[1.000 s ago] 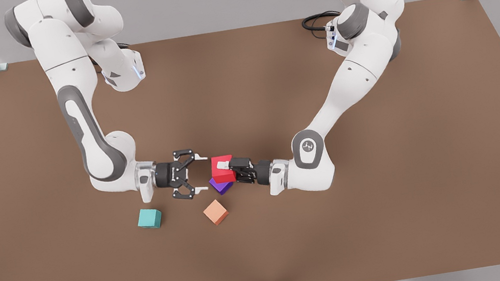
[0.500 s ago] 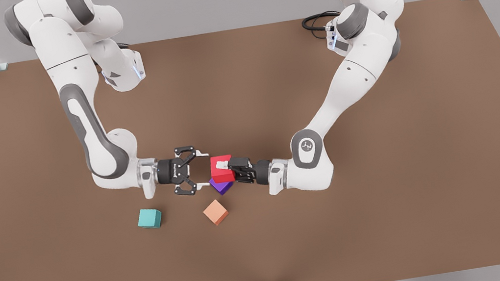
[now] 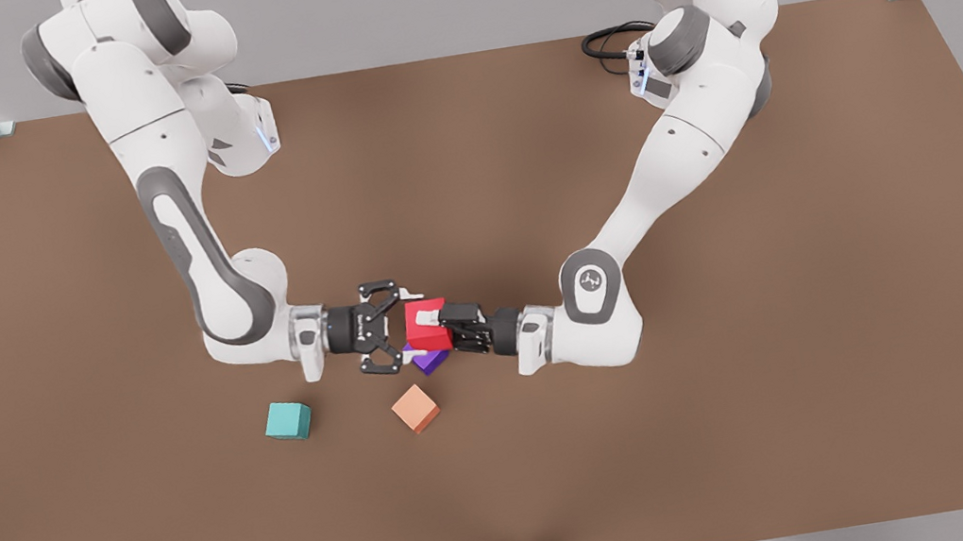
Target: Pick up red wooden cube and pass to hand red wooden cube and place in blue wooden cube
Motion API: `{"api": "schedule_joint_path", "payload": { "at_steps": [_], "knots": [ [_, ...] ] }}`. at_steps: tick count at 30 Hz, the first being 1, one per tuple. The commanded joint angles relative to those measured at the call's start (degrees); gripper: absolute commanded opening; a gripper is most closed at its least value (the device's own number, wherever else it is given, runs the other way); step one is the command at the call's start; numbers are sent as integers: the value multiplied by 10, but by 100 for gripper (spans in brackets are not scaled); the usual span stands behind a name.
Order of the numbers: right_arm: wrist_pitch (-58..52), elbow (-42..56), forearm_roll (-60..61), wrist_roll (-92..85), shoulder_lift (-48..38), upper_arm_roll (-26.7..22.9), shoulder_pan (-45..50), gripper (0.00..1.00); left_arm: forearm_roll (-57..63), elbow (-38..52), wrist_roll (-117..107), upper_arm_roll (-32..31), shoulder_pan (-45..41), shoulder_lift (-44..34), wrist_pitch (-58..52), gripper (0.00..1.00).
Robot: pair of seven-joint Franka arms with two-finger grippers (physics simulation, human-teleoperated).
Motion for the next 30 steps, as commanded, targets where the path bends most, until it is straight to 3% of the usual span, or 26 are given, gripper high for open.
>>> {"api": "schedule_joint_path", "payload": {
  "at_steps": [1, 11, 12, 14, 15, 20, 21, 22, 23, 30],
  "knots": [
    [19, 5, 4, -1, 2, 6, 0, 100, -5, 0, 4, -1, 0, -1, -1, 59],
    [43, 18, 6, 6, 13, 29, 0, 100, -4, 0, 3, -1, 2, -2, -2, 60],
    [43, 18, 6, 6, 13, 29, 0, 94, -4, 0, 3, -1, 1, -2, -2, 60],
    [42, 18, 5, 5, 13, 29, 0, 70, -4, 0, 3, -1, 1, -2, -2, 60],
    [42, 18, 2, 4, 13, 29, 0, 37, -4, 0, 4, -1, 1, -2, -2, 60],
    [41, 22, 1, 5, 12, 28, -4, 36, -3, 0, 5, -1, 1, -1, -2, 60],
    [41, 22, 0, 5, 12, 29, -5, 36, -3, -1, 5, -1, 1, -1, -2, 64],
    [41, 22, 0, 5, 12, 29, -5, 36, -3, -2, 5, -1, 2, -1, -2, 78],
    [41, 22, 0, 5, 12, 28, -5, 36, -4, -2, 4, -1, 2, -1, -2, 100],
    [37, 22, -4, 5, 10, 28, -9, 37, -1, -10, -9, -4, 42, -6, -45, 100]
  ]
}}
